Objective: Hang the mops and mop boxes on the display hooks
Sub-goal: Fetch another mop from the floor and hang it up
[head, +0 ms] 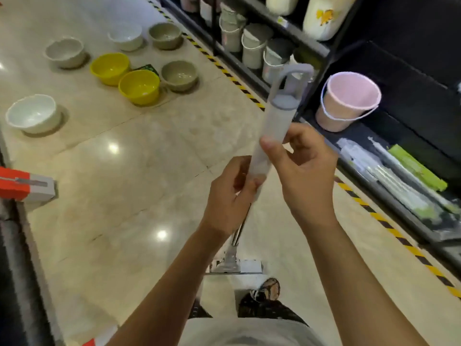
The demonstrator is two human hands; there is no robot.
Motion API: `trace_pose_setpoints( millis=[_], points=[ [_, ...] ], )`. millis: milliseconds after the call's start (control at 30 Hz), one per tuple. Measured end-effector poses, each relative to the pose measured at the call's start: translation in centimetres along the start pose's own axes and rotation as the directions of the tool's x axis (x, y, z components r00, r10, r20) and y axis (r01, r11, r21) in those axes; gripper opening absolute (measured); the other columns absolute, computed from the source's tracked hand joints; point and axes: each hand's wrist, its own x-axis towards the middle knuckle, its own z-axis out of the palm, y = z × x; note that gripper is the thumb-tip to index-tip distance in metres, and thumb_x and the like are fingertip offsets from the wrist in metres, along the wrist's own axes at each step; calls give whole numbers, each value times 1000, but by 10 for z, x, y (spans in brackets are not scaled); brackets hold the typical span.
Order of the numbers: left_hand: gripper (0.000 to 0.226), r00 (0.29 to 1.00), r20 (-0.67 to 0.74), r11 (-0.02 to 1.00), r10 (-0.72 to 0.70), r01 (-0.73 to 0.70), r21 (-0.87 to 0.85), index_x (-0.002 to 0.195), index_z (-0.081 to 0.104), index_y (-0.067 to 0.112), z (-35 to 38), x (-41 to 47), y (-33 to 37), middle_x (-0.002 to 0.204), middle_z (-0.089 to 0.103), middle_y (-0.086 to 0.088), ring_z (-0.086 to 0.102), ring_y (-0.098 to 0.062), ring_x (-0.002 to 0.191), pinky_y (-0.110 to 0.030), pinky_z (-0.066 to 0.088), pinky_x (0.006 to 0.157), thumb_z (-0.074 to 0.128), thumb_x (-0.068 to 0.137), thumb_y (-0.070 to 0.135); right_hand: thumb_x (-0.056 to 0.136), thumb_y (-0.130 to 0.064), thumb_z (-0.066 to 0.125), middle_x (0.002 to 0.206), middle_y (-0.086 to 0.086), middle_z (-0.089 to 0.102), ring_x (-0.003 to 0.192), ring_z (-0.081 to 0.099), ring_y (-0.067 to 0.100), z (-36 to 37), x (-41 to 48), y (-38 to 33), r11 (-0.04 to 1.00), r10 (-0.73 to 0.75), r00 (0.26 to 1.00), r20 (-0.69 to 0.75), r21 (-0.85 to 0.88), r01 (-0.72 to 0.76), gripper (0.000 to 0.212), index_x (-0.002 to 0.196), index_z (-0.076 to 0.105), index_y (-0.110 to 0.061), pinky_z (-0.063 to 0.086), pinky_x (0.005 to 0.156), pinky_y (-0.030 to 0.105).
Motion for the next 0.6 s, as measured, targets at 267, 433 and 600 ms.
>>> trace_pose_setpoints(
  millis=[267,433,600],
  points=[
    [14,977,210,998,48,-38,-53,91,57,48,189,28,21,83,65,22,61,1,76,-17,49,69,58,88,35,86,-6,71,80,-15,62,75,60,-9,-191,18,-10,984,-77,978,-195,-170,44,15,88,62,-17,47,66,8],
    [15,926,373,998,68,-61,-30,94,55,43,277,28,42,88,66,28,65,2,84,-14,50,73,58,86,31,84,-20,72,78,-29,62,80,62,-9,-277,9,-22,954,-148,937,-318,-297,50,16,91,60,-29,50,69,10],
    [19,865,478,988,153,-141,-63,99,55,43,344,25,54,91,67,29,65,5,84,-15,50,73,54,81,40,82,-29,66,86,-28,62,85,62,-8,-337,-5,-30,942,-206,864,-459,-332,48,15,97,62,-27,50,74,10]
  ],
)
